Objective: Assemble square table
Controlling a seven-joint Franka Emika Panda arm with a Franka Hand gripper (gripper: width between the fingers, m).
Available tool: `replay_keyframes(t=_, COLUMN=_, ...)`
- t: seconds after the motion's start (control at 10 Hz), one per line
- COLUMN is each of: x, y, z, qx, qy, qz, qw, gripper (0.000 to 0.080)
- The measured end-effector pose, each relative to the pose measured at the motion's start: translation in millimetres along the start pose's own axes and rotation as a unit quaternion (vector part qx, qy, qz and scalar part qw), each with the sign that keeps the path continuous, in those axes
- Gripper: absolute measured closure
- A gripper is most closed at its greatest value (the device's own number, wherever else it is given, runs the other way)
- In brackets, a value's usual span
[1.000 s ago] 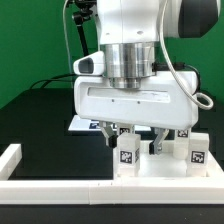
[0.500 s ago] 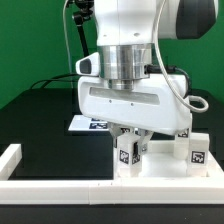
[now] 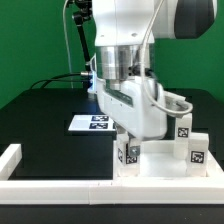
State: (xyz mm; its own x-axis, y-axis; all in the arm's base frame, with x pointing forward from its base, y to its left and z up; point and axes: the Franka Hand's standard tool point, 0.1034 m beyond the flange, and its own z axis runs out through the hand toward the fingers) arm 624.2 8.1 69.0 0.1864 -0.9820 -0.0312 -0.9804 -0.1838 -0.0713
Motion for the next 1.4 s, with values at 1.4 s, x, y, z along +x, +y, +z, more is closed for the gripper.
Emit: replay_keyframes(t=1.4, x=3.3, y=1.7, z=0.4, qx=-0.011, qy=-0.015, qz=0.325, qw=0.946, gripper=0.0219)
